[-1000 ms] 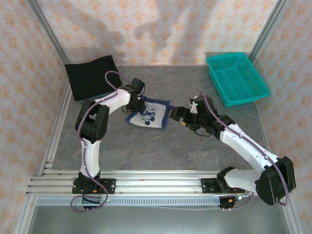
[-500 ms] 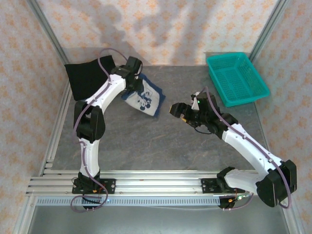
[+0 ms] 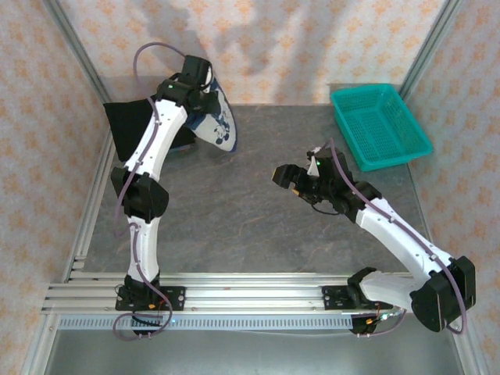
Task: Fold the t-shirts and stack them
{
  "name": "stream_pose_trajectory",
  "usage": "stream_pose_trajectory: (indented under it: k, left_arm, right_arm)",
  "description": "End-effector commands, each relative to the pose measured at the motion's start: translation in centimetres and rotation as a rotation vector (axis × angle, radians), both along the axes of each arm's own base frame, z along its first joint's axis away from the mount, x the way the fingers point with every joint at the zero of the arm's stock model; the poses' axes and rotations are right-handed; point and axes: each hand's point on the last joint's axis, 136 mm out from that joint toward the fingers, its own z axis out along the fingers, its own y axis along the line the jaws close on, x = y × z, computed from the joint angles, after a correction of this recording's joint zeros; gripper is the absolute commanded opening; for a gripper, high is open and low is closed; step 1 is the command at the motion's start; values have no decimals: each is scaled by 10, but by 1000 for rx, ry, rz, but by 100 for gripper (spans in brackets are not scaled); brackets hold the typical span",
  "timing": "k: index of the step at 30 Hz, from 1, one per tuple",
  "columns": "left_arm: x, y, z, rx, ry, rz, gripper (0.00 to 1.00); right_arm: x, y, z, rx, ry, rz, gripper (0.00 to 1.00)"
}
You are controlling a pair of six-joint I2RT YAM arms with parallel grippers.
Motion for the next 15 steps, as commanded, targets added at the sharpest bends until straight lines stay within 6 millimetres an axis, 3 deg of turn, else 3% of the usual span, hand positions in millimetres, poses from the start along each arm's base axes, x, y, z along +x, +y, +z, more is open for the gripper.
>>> stream_pose_trajectory:
  k: [1,15]
  left_arm:
    - [1,17,21,-14,-38,-3,0]
    - [29,54,48,-131,-147,35,0]
  right_arm:
    - [6,1,14,-2,-46,-5,89]
    - [21,12,2,-22,2,23,89]
